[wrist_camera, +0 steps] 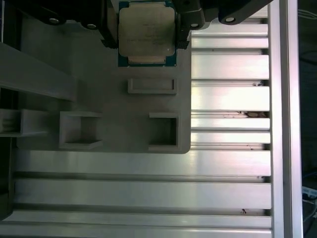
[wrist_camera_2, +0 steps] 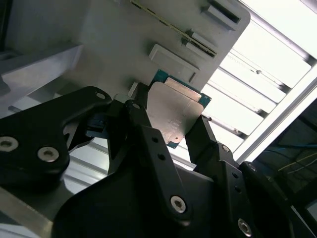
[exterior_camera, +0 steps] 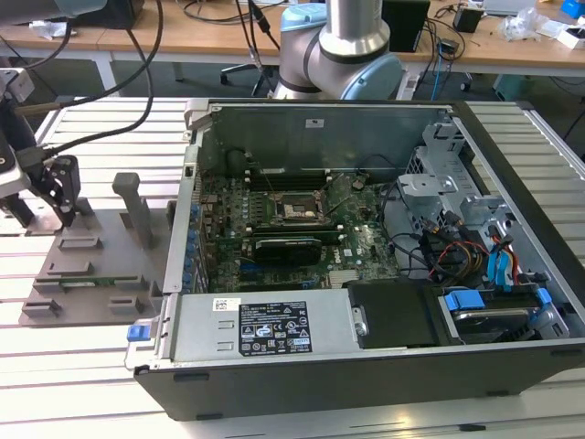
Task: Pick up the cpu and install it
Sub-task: 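Pick up the cpu and move it towards the insertion slot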
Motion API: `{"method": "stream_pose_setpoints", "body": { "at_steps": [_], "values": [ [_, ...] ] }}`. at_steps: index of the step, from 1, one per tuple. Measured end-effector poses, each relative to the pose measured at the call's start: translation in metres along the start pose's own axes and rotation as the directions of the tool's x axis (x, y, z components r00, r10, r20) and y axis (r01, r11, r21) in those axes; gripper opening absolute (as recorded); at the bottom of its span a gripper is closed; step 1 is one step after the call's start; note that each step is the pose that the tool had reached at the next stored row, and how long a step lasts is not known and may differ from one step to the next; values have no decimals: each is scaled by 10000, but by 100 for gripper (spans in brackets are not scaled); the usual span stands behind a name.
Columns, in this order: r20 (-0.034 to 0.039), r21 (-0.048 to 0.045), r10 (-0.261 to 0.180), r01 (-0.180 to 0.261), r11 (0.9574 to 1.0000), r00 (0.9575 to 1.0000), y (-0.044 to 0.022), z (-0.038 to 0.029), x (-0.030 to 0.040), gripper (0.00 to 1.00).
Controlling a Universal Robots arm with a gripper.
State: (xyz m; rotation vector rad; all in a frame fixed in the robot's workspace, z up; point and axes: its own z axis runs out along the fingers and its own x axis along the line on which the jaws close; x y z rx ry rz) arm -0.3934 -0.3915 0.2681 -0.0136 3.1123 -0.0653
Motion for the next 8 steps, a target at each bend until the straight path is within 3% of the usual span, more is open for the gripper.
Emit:
{"method": "stream_pose_setpoints", "body": {
  "at_steps": [8],
  "values": [
    [1, -1, 0, 0, 10000, 10000, -3, -77, -2, 55]
  ]
}}
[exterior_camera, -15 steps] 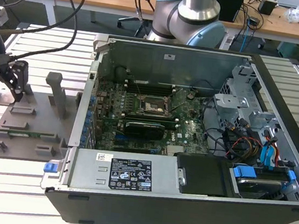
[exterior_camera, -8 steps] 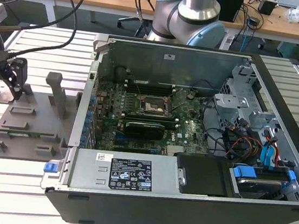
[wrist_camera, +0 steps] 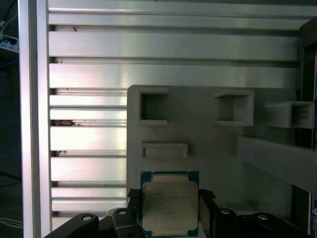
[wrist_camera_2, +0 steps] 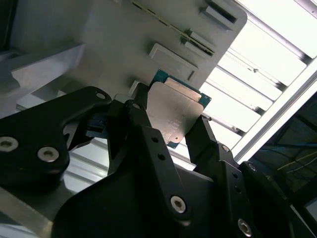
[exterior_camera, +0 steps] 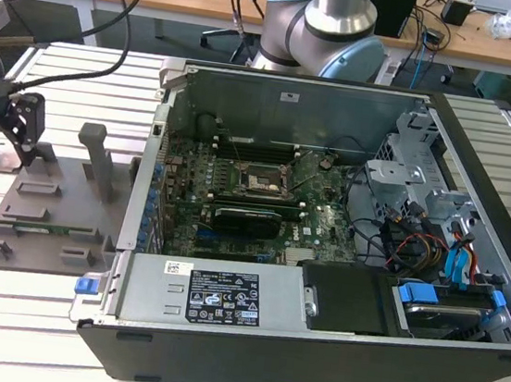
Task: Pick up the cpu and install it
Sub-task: 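Pick up the cpu and move it towards the insertion slot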
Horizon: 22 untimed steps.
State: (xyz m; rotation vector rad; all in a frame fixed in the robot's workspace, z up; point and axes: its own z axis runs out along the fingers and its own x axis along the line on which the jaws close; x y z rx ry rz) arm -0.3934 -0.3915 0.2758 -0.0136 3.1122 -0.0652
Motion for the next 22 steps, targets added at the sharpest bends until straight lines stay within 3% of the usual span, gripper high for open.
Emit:
{"method": "stream_pose_setpoints", "body": {
  "at_steps": [16, 22],
  "values": [
    [-1, 0, 0, 0, 10000, 10000, -7, -167, -5, 55],
    [-1, 1, 0, 0, 10000, 10000, -11, -258, -7, 55]
  ]
}}
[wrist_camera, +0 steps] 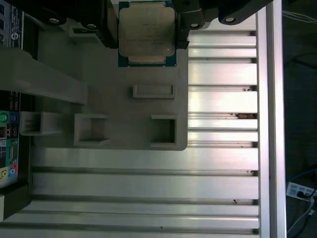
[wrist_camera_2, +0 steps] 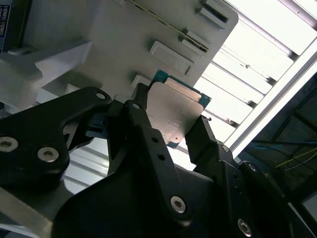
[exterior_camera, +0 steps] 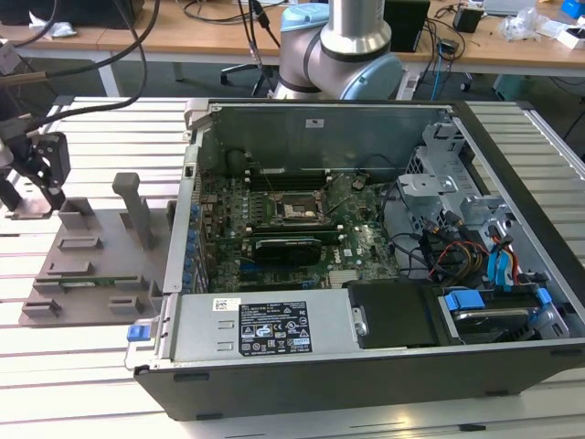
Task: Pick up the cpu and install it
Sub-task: 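Pick up the cpu and move it towards the insertion slot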
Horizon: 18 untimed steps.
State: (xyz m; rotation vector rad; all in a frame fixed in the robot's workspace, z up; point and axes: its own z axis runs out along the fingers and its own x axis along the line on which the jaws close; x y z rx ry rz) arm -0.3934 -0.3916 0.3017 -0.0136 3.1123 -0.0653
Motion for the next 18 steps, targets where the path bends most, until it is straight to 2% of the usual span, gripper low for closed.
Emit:
{"method": "stream_pose_setpoints", "body": {
  "at_steps": [17, 18],
  "values": [
    [1, -1, 0, 0, 10000, 10000, -7, -172, -5, 55],
    [0, 0, 0, 0, 10000, 10000, -10, -236, -7, 55]
  ]
}}
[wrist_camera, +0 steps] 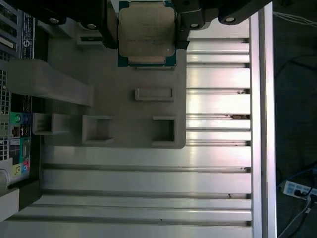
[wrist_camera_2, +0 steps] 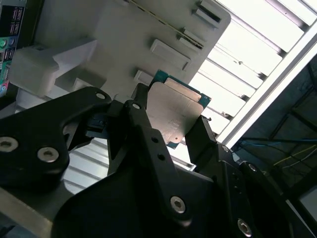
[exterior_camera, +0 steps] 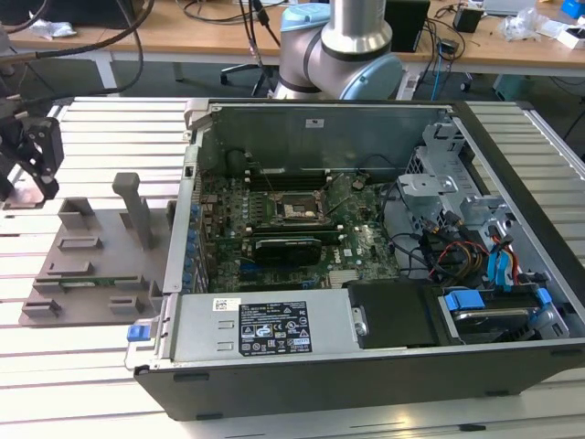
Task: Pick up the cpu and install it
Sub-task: 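Pick up the cpu and move it towards the insertion slot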
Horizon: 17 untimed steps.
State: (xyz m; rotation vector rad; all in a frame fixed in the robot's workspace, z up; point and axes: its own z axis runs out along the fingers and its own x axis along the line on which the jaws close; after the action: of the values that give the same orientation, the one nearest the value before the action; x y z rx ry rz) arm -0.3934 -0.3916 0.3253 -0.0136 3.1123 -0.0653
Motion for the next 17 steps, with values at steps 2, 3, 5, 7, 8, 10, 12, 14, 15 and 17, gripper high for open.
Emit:
{"method": "stream_pose_setpoints", "body": {
  "at_steps": [2, 3, 5, 7, 8, 10, 12, 14, 15, 17],
  "values": [
    [0, 0, 0, 0, 10000, 10000, -7, -164, -5, 55],
    [0, 0, 0, 0, 10000, 10000, -8, -192, -6, 55],
    [1, -1, 0, 0, 10000, 10000, -9, -222, -6, 55],
    [0, 0, 0, 0, 10000, 10000, -10, -238, -7, 55],
    [0, 0, 0, 0, 10000, 10000, -10, -250, -7, 55],
    [1, 0, 0, 0, 10000, 10000, -12, -296, -9, 55],
    [0, 0, 0, 0, 10000, 10000, -16, -372, -11, 55],
    [0, 0, 0, 0, 10000, 10000, -18, -422, -12, 55],
    [1, -1, 0, 0, 10000, 10000, -18, -444, -13, 55],
    [1, 0, 0, 0, 10000, 10000, -21, -491, -14, 55]
  ]
}}
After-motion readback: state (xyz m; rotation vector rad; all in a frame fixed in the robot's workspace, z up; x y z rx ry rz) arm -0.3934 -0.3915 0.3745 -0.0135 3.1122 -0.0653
